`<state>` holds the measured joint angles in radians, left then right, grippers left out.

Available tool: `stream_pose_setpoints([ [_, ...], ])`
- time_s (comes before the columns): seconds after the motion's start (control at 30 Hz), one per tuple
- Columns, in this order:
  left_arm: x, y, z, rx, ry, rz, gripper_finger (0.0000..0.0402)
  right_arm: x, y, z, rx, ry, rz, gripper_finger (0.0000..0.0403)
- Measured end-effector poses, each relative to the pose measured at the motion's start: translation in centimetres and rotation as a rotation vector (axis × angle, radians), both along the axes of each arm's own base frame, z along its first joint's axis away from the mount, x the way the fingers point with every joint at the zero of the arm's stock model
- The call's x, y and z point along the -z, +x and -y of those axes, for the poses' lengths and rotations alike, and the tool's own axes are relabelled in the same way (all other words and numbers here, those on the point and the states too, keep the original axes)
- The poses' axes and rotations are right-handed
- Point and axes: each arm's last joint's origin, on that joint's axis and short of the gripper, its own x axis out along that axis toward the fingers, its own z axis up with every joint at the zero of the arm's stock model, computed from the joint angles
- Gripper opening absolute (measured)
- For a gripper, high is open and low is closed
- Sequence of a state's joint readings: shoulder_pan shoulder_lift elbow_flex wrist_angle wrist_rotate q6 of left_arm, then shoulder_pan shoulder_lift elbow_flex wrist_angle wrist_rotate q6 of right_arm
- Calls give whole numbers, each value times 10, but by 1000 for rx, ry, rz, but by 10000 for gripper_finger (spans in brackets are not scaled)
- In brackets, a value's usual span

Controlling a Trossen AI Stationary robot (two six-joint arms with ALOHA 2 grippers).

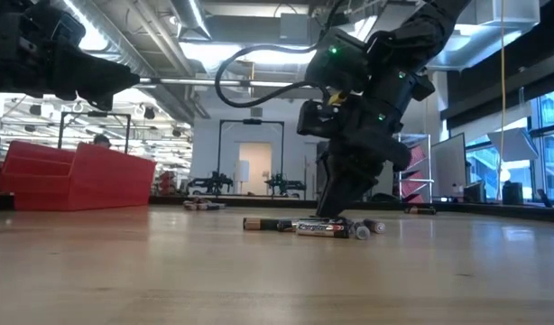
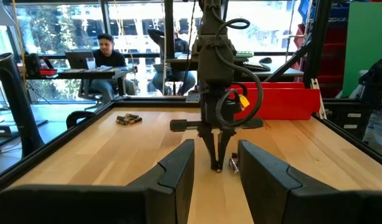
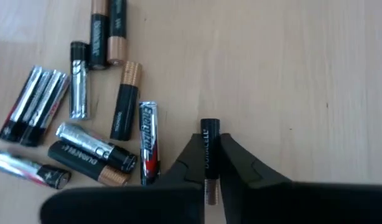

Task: Sort batteries
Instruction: Put the small black battery into the bottom red bin

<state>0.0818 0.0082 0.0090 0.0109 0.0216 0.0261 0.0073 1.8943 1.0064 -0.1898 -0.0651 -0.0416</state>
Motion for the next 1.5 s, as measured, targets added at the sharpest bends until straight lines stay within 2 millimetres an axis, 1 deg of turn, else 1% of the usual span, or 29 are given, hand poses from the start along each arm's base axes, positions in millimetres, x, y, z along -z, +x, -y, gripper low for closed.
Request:
stream_pose_setpoints([
  [0.1, 0, 0, 0, 0, 0, 0, 114, -11, 2, 1, 112, 7, -2, 27],
  [0.2, 0, 0, 0, 0, 0, 0, 114, -28, -2, 3, 184, -5, -36, 13],
  [0.23, 0, 0, 0, 0, 0, 0, 114, -38, -1, 4, 203, -8, -26, 13],
  [0.3, 0, 0, 0, 0, 0, 0, 114, -64, 0, 3, 249, -16, 17, 13],
  [0.4, 0, 0, 0, 0, 0, 0, 114, -93, -10, -3, 276, -22, 13, 13],
  [0.5, 0, 0, 0, 0, 0, 0, 114, -121, -25, -12, 291, -6, 39, 13],
  [0.6, 0, 0, 0, 0, 0, 0, 114, -150, -48, -25, 316, 37, 71, 13],
  [0.77, 0, 0, 0, 0, 0, -1, 114, -179, -94, -56, 423, 82, 60, 13],
  [0.83, 0, 0, 0, 0, 0, -1, 114, -186, -113, -69, 487, 101, 50, 13],
  [0.97, 0, 0, 0, 0, 0, -1, 114, -193, -149, -101, 606, 177, 24, 13],
  [1.1, 0, 0, 0, 0, 0, -1, 114, -192, -180, -135, 669, 273, -29, 13],
  [1.17, 0, 0, 0, 0, 0, -1, 114, -190, -195, -148, 711, 291, -67, 13],
  [1.23, 0, 0, 0, 0, 0, 0, 114, -187, -212, -157, 753, 290, -110, 13],
  [1.33, 0, 0, 0, 0, 0, -1, 114, -186, -234, -165, 810, 284, -167, 13],
  [1.5, 0, 0, 0, 0, 0, -1, 114, -182, -258, -175, 844, 292, -203, 14],
])
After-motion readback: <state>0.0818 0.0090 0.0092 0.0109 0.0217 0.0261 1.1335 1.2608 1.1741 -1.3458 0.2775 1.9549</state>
